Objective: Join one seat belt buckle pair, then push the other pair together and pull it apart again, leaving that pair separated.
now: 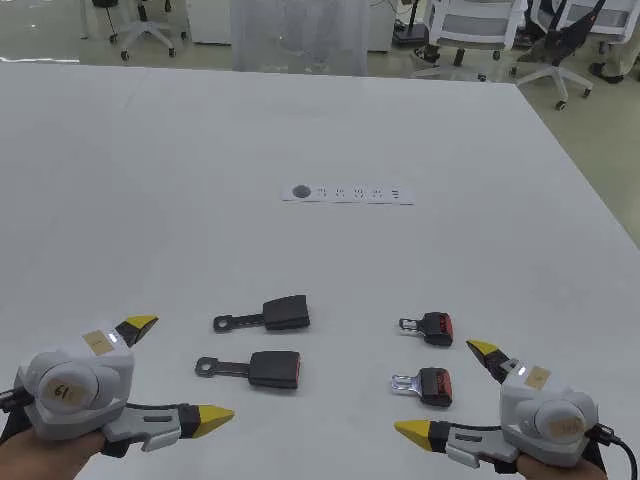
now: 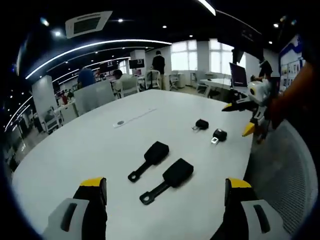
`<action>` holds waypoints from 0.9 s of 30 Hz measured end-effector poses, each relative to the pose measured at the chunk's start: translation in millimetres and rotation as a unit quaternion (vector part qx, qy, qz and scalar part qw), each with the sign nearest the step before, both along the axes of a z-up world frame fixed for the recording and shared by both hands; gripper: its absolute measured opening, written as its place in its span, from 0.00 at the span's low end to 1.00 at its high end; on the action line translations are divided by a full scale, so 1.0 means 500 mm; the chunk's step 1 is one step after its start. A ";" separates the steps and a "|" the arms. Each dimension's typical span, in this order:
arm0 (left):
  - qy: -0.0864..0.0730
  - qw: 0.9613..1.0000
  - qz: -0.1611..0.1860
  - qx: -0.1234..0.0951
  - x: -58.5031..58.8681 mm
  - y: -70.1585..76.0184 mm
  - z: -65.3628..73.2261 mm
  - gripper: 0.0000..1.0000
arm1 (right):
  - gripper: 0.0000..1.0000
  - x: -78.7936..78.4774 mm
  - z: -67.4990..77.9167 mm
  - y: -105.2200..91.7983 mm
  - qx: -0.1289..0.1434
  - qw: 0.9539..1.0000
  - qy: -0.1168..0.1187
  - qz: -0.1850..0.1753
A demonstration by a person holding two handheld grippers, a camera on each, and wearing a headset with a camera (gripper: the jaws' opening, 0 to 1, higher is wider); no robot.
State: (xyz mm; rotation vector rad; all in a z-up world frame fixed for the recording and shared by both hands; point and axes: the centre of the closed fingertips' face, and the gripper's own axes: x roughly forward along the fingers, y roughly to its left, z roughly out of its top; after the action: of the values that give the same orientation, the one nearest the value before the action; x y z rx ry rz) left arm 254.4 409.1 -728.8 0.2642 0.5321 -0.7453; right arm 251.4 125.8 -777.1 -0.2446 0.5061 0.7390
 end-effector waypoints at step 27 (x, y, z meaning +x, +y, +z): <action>0.012 1.000 -0.005 0.001 -0.015 -0.008 -0.026 1.00 | 0.98 -0.026 -0.027 -0.005 -0.003 1.000 0.017 -0.003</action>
State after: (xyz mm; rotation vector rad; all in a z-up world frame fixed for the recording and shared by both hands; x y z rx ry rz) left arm 247.0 405.2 -741.6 0.2608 0.5558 -0.7585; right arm 238.4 123.3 -790.3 -0.2372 0.5409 0.7361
